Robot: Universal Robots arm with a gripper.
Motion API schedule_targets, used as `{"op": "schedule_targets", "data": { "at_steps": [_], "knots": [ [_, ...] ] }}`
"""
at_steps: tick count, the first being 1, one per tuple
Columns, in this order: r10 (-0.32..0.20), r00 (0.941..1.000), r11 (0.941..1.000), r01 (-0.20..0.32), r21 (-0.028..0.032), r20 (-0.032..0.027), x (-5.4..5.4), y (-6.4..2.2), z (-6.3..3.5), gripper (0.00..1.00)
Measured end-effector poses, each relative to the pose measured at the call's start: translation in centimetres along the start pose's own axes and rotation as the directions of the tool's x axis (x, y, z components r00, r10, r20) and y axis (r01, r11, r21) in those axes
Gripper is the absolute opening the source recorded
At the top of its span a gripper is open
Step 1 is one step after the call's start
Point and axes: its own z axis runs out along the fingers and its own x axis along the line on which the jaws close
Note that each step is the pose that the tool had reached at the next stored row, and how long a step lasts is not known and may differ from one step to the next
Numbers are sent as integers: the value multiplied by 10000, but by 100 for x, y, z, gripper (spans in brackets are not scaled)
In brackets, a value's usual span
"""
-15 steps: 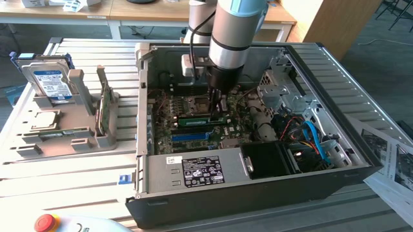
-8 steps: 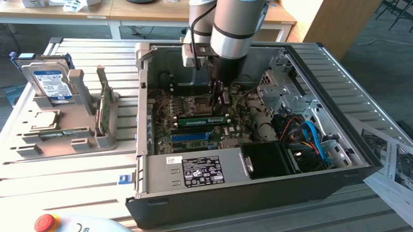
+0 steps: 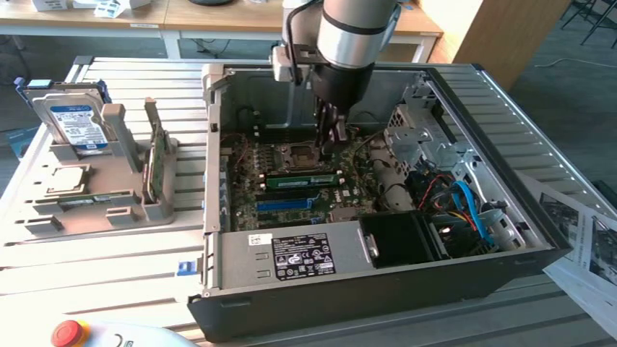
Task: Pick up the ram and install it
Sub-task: 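Insert the ram into the slot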
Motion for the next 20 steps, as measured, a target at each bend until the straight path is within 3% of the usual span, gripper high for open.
{"op": "schedule_targets", "data": {
  "at_steps": [13, 20],
  "knots": [
    [0, 10000, 10000, 0, -3, -3, -10, 7, -415, 37],
    [0, 10000, 10000, 0, -7, -15, -13, 10, -560, 37]
  ]
}}
